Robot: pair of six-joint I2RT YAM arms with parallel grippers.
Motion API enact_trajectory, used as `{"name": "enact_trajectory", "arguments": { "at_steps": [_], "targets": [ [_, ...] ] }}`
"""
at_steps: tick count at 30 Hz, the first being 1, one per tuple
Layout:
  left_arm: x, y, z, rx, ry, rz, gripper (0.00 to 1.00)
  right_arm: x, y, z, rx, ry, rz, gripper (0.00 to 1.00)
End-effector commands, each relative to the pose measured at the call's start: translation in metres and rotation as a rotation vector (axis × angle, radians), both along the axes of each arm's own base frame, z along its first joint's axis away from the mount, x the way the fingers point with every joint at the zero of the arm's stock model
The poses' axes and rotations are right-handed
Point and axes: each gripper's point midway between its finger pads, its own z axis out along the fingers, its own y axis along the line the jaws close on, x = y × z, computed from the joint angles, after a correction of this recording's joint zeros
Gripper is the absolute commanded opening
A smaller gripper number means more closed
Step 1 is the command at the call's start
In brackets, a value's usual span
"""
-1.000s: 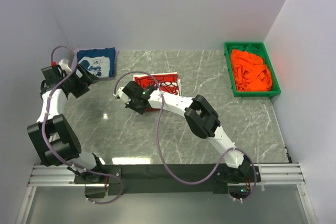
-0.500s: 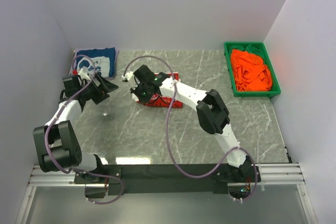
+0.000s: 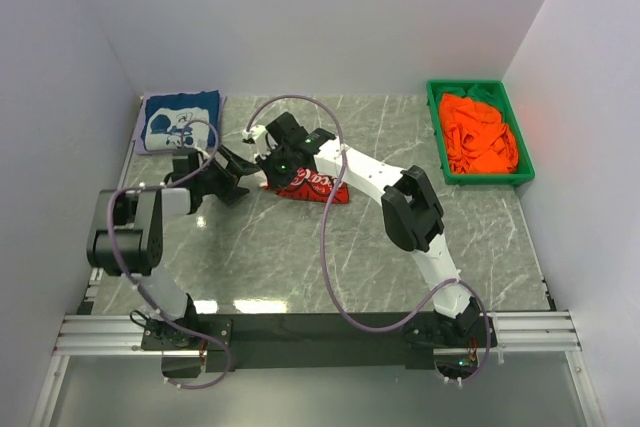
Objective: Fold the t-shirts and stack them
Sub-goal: Neatly place the folded tshirt to the corner
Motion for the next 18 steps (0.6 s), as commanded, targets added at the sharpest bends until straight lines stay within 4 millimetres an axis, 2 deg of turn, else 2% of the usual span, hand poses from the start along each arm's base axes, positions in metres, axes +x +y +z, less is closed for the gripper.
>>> {"name": "enact_trajectory", "arguments": {
  "at_steps": [1, 3, 5, 6, 14, 16, 18],
  "targets": [
    [0.032, -0.013, 0.010, -0.063, -0.022, 0.069, 1.00, 0.002, 0.011, 0.045, 0.105, -0.051, 0.015, 0.00],
    [0.038, -0.022, 0.001, -0.075, -0.005, 0.072, 1.00, 0.002, 0.011, 0.043, 0.103, -0.047, 0.013, 0.00],
    [0.047, -0.027, 0.001, -0.088, 0.003, 0.088, 0.99, 0.002, 0.011, 0.041, 0.101, -0.048, 0.008, 0.00],
    [0.050, -0.027, -0.009, -0.085, 0.024, 0.103, 0.99, 0.003, 0.011, 0.041, 0.101, -0.047, 0.004, 0.00],
    [0.068, -0.055, -0.016, -0.152, 0.040, 0.106, 0.99, 0.005, 0.014, 0.028, 0.094, -0.023, -0.007, 0.00],
    [0.069, -0.059, -0.025, -0.133, 0.070, 0.102, 0.94, 0.009, 0.016, 0.029, 0.096, -0.031, -0.020, 0.00],
    [0.068, -0.063, -0.030, -0.127, 0.089, 0.102, 0.83, 0.017, 0.017, 0.032, 0.099, -0.053, -0.047, 0.00]
  ]
}}
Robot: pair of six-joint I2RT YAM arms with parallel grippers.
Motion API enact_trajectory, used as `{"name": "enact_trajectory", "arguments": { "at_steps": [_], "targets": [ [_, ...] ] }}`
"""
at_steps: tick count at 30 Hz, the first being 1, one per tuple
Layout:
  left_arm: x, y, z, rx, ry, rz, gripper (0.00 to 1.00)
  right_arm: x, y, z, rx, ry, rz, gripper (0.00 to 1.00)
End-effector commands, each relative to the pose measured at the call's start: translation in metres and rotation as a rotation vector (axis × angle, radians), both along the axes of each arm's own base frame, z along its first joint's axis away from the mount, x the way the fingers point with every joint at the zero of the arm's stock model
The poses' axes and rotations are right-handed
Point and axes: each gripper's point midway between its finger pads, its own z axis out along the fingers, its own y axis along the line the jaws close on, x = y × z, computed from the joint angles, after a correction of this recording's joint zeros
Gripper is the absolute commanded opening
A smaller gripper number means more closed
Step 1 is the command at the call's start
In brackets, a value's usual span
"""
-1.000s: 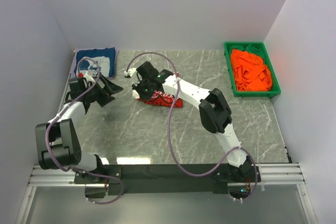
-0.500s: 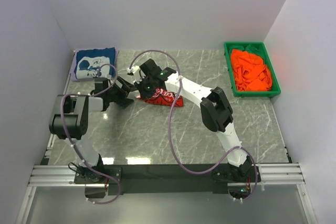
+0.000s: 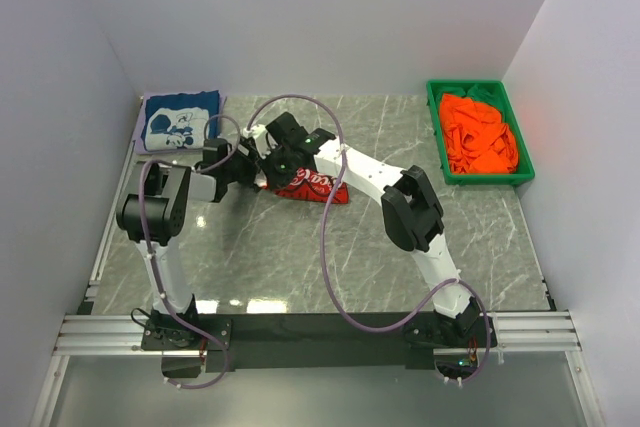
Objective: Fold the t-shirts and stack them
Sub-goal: Neatly place the folded tshirt to the corner
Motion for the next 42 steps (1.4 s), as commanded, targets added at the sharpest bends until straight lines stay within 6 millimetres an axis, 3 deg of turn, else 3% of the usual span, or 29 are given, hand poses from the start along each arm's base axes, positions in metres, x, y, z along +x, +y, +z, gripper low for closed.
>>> {"name": "enact_trajectory", "arguments": {
  "at_steps": [1, 4, 13, 16, 18, 19, 21, 22, 23, 24, 26, 27, 29, 30, 32, 33, 35, 39, 41, 42],
  "targets": [
    [0.008, -0.003, -0.010, 0.022, 0.035, 0.029, 0.79, 0.022, 0.016, 0.030, 0.085, -0.073, -0.045, 0.00],
    [0.011, -0.005, -0.016, 0.050, 0.071, 0.028, 0.66, 0.032, 0.019, 0.031, 0.098, -0.090, -0.090, 0.00],
    [0.017, -0.008, -0.011, 0.087, 0.066, 0.037, 0.67, 0.043, 0.021, 0.025, 0.099, -0.102, -0.139, 0.00],
    [0.020, -0.006, -0.009, 0.111, 0.054, 0.023, 0.53, 0.039, 0.020, 0.023, 0.090, -0.091, -0.120, 0.00],
    [0.025, -0.004, -0.007, 0.178, 0.027, -0.003, 0.34, 0.033, 0.018, 0.032, 0.087, -0.074, -0.102, 0.08],
    [0.028, -0.002, -0.005, 0.202, 0.015, -0.011, 0.18, 0.032, 0.015, 0.037, 0.087, -0.073, -0.089, 0.22],
    [0.036, 0.001, -0.001, 0.282, -0.053, -0.057, 0.10, 0.028, 0.001, 0.053, 0.108, -0.055, -0.081, 0.37],
    [0.046, 0.005, 0.006, 0.330, -0.076, -0.058, 0.03, 0.028, -0.006, 0.058, 0.120, -0.049, -0.077, 0.50],
    [0.051, 0.010, 0.005, 0.375, -0.087, -0.063, 0.01, 0.024, -0.017, 0.053, 0.110, -0.027, -0.078, 0.51],
    [0.064, 0.015, 0.016, 0.438, -0.146, -0.079, 0.01, 0.032, -0.033, 0.067, 0.129, -0.038, -0.091, 0.52],
    [0.073, 0.029, 0.016, 0.540, -0.166, -0.088, 0.01, 0.037, -0.054, 0.069, 0.119, -0.034, -0.106, 0.53],
    [0.085, 0.032, 0.032, 0.569, -0.213, -0.083, 0.01, 0.042, -0.070, 0.073, 0.114, -0.027, -0.111, 0.53],
    [0.096, 0.046, 0.038, 0.675, -0.259, -0.103, 0.01, 0.049, -0.088, 0.075, 0.104, -0.014, -0.128, 0.53],
    [0.112, 0.049, 0.058, 0.708, -0.315, -0.091, 0.01, 0.054, -0.101, 0.072, 0.089, -0.002, -0.150, 0.53],
    [0.119, 0.058, 0.059, 0.783, -0.311, -0.122, 0.01, 0.059, -0.114, 0.069, 0.069, 0.007, -0.174, 0.53],
    [0.131, 0.066, 0.076, 0.831, -0.366, -0.125, 0.01, 0.060, -0.118, 0.067, 0.062, 0.012, -0.182, 0.53],
    [0.141, 0.075, 0.092, 0.862, -0.432, -0.115, 0.01, 0.064, -0.128, 0.064, 0.056, 0.015, -0.207, 0.53],
    [0.161, 0.105, 0.116, 0.929, -0.493, -0.110, 0.01, 0.066, -0.133, 0.062, 0.055, 0.014, -0.215, 0.60],
    [0.167, 0.114, 0.114, 0.942, -0.477, -0.122, 0.01, 0.066, -0.135, 0.060, 0.046, 0.014, -0.217, 0.65],
    [0.170, 0.123, 0.125, 0.953, -0.484, -0.118, 0.01, 0.067, -0.135, 0.061, 0.043, 0.004, -0.220, 0.66]
  ]
}}
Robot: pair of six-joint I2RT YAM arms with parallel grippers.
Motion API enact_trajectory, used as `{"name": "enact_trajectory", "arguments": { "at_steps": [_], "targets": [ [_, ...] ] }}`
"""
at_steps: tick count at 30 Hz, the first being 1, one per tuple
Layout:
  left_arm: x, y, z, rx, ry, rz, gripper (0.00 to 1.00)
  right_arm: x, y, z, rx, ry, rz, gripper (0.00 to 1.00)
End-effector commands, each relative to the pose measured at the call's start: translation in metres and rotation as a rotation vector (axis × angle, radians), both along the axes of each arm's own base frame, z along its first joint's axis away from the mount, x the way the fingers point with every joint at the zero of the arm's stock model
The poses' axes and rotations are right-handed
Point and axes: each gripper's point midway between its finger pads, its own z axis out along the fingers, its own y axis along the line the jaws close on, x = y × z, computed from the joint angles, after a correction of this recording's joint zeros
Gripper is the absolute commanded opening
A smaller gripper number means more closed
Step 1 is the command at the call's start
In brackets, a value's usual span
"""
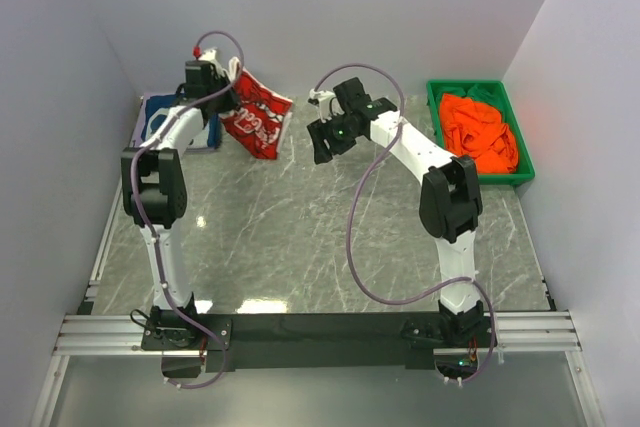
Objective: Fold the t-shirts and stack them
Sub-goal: Neatly place the folded tshirt to the corner
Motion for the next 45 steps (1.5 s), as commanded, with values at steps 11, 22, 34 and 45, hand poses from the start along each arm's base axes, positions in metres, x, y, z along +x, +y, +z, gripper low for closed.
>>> {"name": "enact_trajectory", "arguments": {
  "at_steps": [11, 22, 34, 45],
  "targets": [
    [0.017, 0.055, 0.098, 0.131, -0.168, -0.045, 0.01, -0.006, 0.001, 0.023, 0.013, -0.043, 0.019, 0.68],
    [0.004, 0.052, 0.147, 0.034, -0.223, -0.060, 0.01, -0.004, 0.001, 0.020, 0.002, -0.042, 0.016, 0.69],
    [-0.010, 0.050, 0.193, -0.098, -0.269, -0.069, 0.01, -0.005, 0.003, 0.020, -0.004, -0.045, 0.022, 0.69],
    [-0.023, 0.066, 0.203, -0.112, -0.257, -0.059, 0.01, -0.002, 0.007, 0.018, -0.006, -0.043, 0.032, 0.69]
  ]
}}
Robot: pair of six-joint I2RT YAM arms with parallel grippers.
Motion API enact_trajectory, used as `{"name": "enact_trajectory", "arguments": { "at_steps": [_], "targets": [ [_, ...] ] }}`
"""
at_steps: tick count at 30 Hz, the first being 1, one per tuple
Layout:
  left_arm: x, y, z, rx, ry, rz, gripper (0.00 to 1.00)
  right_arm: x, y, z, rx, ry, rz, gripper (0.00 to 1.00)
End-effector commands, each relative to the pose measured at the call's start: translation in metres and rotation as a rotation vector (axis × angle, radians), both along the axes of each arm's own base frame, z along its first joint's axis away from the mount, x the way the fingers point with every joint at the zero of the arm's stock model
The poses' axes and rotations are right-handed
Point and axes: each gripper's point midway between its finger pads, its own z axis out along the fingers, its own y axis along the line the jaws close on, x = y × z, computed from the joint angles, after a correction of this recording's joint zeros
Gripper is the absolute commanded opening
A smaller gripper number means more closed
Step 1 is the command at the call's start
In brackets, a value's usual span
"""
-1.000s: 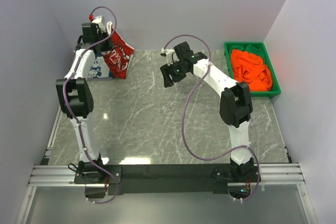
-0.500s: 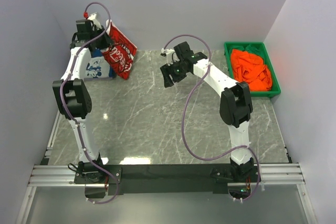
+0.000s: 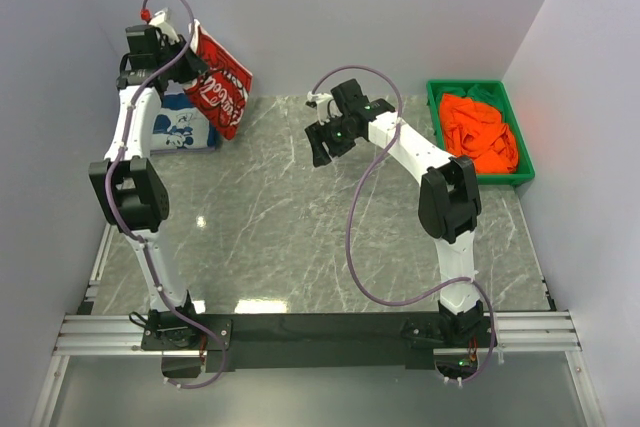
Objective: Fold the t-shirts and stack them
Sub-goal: Neatly place the folded tshirt to the corner
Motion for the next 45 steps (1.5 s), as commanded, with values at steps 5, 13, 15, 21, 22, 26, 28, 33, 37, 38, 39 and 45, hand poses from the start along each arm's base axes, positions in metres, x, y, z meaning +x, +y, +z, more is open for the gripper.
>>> {"name": "enact_trajectory", "arguments": {
  "at_steps": [5, 13, 15, 21, 22, 26, 28, 33, 37, 38, 39, 45],
  "targets": [
    [-0.019, 0.018, 0.069, -0.017, -0.124, 0.003, 0.01, 0.005, 0.005, 0.020, 0.014, -0.046, 0.017, 0.69],
    [-0.015, 0.059, 0.029, 0.022, -0.041, 0.050, 0.01, 0.006, 0.007, 0.019, 0.010, -0.042, 0.021, 0.69],
    [-0.012, 0.068, 0.019, 0.032, -0.025, 0.061, 0.01, 0.006, 0.007, 0.019, 0.010, -0.042, 0.021, 0.69],
    [0.002, 0.114, -0.030, 0.125, 0.038, 0.093, 0.01, 0.006, 0.007, 0.018, 0.001, -0.042, 0.027, 0.69],
    [0.004, 0.120, -0.044, 0.165, 0.057, 0.085, 0.01, 0.006, 0.007, 0.018, -0.001, -0.042, 0.028, 0.69],
    [0.010, 0.143, -0.073, 0.262, 0.104, 0.099, 0.01, 0.005, 0.005, 0.017, -0.008, -0.037, 0.031, 0.69],
    [0.011, 0.159, -0.088, 0.306, 0.119, 0.124, 0.03, 0.005, 0.005, 0.016, -0.010, -0.035, 0.032, 0.69],
    [0.015, 0.184, -0.112, 0.388, 0.129, 0.131, 0.05, 0.004, 0.005, 0.014, -0.017, -0.030, 0.035, 0.69],
    [0.017, 0.203, -0.123, 0.448, 0.141, 0.164, 0.18, 0.005, 0.003, 0.014, -0.022, -0.033, 0.036, 0.69],
    [0.017, 0.206, -0.123, 0.456, 0.142, 0.168, 0.21, 0.004, 0.004, 0.014, -0.024, -0.033, 0.037, 0.69],
    [0.018, 0.210, -0.125, 0.462, 0.145, 0.173, 0.25, 0.005, 0.003, 0.015, -0.025, -0.037, 0.035, 0.69],
    [0.014, 0.240, -0.082, 0.573, 0.088, 0.247, 0.47, 0.003, -0.001, 0.017, -0.040, -0.048, 0.041, 0.70]
  ]
}}
